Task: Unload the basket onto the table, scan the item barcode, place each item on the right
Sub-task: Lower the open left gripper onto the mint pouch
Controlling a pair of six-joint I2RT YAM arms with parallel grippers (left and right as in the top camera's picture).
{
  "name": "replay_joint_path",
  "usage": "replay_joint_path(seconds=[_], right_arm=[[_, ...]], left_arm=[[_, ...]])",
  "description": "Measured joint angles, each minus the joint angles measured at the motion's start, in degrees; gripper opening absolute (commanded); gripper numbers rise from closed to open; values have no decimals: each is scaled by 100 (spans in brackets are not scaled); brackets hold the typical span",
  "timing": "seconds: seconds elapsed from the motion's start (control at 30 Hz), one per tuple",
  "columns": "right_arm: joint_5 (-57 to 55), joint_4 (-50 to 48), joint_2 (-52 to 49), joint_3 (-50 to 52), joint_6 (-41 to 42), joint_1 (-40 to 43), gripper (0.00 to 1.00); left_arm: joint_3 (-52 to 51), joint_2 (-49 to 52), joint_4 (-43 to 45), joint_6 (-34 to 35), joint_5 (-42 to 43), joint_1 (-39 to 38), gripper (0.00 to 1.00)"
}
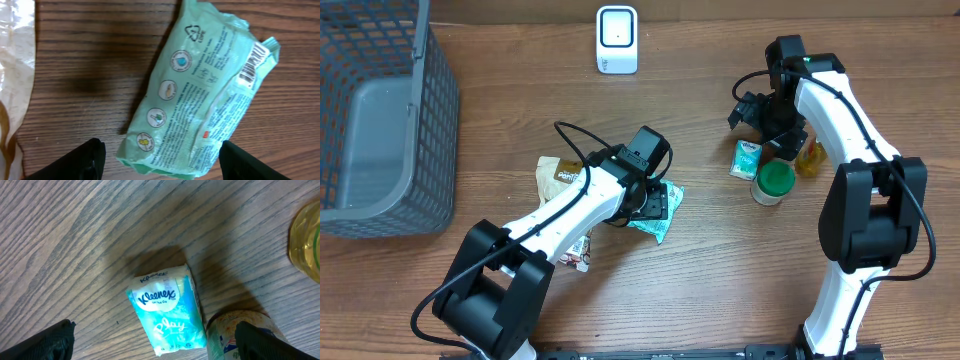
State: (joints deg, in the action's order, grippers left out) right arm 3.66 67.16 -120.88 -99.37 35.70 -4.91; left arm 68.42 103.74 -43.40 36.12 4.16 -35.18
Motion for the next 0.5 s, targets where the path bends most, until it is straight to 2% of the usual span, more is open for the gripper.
replay_joint_path(seconds=[0.5], right_arm=[[0, -2, 0, 0, 4, 0, 100]], left_arm=[[-103, 0, 103, 0, -61, 0, 76]])
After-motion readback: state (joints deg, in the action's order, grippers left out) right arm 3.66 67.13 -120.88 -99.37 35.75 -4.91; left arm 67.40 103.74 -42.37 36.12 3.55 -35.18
